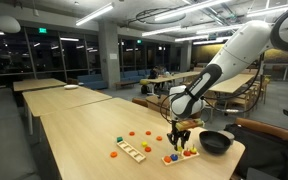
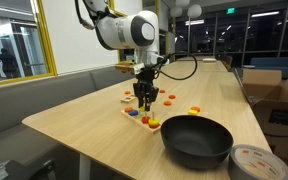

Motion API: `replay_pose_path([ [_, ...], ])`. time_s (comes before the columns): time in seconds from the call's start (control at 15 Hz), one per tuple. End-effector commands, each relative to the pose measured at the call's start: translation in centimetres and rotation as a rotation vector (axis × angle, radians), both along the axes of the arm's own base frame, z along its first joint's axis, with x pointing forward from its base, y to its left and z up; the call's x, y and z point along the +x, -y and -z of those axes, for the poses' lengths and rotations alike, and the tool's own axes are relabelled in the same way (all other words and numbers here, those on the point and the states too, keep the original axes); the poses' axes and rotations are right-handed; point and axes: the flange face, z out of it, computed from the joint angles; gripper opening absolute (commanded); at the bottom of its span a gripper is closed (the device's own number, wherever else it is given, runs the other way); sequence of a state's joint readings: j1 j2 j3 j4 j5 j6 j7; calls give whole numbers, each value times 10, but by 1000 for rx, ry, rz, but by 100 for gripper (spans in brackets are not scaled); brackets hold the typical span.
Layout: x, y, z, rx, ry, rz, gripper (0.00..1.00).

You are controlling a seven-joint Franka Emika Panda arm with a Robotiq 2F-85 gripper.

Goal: Place the yellow ring at the front of the table on the wooden board, remove the yellow ring on the right from the wooden board

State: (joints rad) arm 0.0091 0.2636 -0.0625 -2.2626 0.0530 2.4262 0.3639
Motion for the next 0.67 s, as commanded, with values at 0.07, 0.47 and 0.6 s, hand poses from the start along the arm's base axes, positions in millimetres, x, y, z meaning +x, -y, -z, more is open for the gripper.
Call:
replay_pose_path([
  [0.07, -13, 4, -11, 12, 17, -13, 17],
  [0.47, -21, 6, -22, 23, 30, -13, 17],
  [0.6, -25, 6, -26, 28, 36, -16, 17],
])
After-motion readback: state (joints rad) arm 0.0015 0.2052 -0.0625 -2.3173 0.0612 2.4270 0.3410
